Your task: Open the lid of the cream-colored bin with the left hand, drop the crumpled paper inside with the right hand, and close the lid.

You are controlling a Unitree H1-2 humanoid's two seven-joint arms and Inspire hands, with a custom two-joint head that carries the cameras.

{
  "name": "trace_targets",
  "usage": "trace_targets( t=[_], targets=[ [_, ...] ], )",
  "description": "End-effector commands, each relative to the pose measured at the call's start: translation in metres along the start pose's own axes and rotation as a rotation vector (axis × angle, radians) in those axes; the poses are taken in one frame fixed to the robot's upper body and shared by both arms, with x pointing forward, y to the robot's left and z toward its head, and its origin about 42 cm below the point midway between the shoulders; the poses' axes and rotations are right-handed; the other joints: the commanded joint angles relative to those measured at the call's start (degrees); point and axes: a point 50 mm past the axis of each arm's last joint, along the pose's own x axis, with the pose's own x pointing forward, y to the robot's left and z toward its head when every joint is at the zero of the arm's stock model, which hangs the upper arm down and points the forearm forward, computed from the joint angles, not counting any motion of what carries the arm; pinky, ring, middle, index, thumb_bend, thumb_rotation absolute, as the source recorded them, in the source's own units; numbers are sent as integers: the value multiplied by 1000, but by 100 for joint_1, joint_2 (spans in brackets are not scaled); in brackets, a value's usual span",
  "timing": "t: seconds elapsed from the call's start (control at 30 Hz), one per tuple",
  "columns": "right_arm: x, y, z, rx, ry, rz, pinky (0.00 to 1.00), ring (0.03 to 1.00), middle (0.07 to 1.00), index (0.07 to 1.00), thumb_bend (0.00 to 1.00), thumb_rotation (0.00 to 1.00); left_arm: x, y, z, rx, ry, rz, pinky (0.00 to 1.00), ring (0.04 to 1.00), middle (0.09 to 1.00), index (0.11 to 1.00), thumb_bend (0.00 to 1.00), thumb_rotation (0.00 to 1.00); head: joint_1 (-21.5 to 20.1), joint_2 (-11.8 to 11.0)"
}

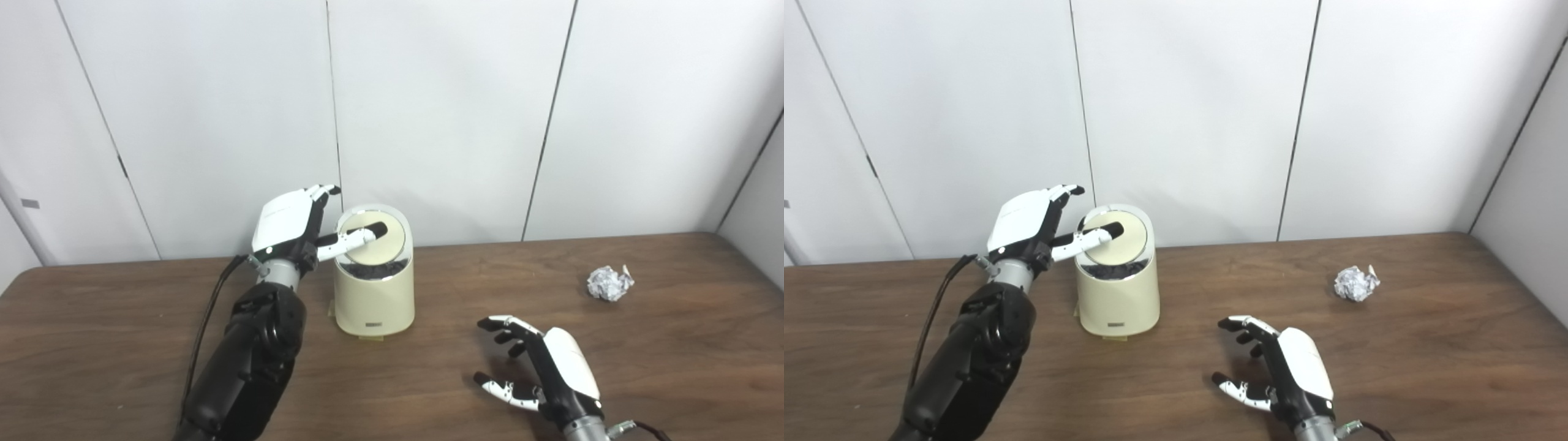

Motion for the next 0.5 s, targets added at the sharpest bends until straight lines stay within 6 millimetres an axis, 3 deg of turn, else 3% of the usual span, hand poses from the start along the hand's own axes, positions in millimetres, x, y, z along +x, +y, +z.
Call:
trace_targets(
  t=[0.0,0.27,0.47],
  targets=[
    [0,5,6,32,-17,-15,543,665,722,703,344,61,9,24,12,-2,-54,84,898,957,940,918,979,1000,0,9],
    [0,5,7,30,-10,-10,551,672,724,707,337,83,7,23,12,14,-39,73,913,967,951,930,903,998,-4,12],
    [1,5,7,26,-14,-12,548,667,721,703,343,67,11,21,10,36,-25,72,895,953,941,921,861,864,-13,12]
  ],
)
